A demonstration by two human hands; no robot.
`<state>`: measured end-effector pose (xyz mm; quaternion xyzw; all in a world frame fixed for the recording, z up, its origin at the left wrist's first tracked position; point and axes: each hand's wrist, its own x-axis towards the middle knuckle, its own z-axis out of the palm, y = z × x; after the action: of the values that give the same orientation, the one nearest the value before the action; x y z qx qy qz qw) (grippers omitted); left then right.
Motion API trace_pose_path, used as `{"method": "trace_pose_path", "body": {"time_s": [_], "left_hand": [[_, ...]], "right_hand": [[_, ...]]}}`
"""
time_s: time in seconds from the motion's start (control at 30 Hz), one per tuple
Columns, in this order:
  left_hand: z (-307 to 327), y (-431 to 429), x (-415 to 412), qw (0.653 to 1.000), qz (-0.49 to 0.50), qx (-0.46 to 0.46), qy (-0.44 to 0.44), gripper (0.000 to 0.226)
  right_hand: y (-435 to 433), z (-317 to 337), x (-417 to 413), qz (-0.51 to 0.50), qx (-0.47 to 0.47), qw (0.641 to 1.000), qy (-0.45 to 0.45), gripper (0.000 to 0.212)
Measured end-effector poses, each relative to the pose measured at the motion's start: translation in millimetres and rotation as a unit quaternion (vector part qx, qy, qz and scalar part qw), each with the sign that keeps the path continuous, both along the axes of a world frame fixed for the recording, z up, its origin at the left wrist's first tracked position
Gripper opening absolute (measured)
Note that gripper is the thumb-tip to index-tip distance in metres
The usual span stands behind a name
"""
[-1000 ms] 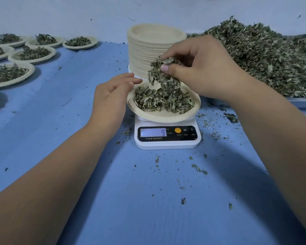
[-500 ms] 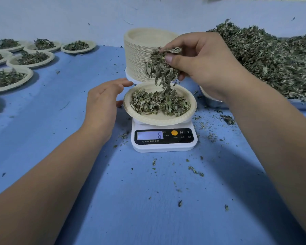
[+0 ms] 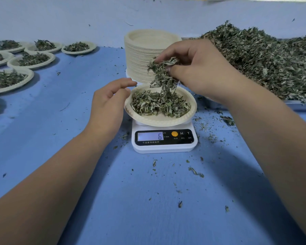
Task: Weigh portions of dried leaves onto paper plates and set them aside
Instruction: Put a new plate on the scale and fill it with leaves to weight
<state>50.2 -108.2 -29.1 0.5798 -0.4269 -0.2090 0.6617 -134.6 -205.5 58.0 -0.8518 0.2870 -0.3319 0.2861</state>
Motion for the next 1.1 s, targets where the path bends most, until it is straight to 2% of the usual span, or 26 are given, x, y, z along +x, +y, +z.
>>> {"method": "trace_pose_path", "body": {"time_s": [0.13, 0.4, 0.57, 0.73, 0.9, 1.1], "left_hand": [[-1.4, -1.9, 1.6, 1.0, -0.001, -0.001, -0.005, 0.029], [-1.2, -1.7, 1.8, 1.0, -0.003, 0.008, -0.017, 0.03], [-0.2, -1.5, -0.2, 1.0, 0.0, 0.007, -0.02, 0.03], [-1.2, -1.8, 0.0, 1.0, 0.001, 0.006, -0.022, 0.031], [-1.6, -2.0, 0.9, 1.0, 0.002, 0.006, -0.022, 0.032], [-1.7, -1.6, -0.5, 1.0, -0.006, 0.004, -0.027, 0.032]], "right_hand": [[-0.6, -1.4, 1.1, 0.003, 0.002, 1.0, -0.005, 0.025], [-2.8, 2.0, 0.7, 0.014, 0.051, 0.993, -0.102, 0.018], [-3.9, -5.4, 1.8, 0.02, 0.043, 0.998, -0.04, 0.029], [-2.0, -6.4, 4.7, 0.02, 0.04, 0.999, -0.006, 0.052], [-4.2, -4.5, -0.5, 0.043, 0.079, 0.992, -0.083, 0.047], [0.6, -3.1, -0.8, 0.039, 0.082, 0.991, -0.095, 0.051]]}}
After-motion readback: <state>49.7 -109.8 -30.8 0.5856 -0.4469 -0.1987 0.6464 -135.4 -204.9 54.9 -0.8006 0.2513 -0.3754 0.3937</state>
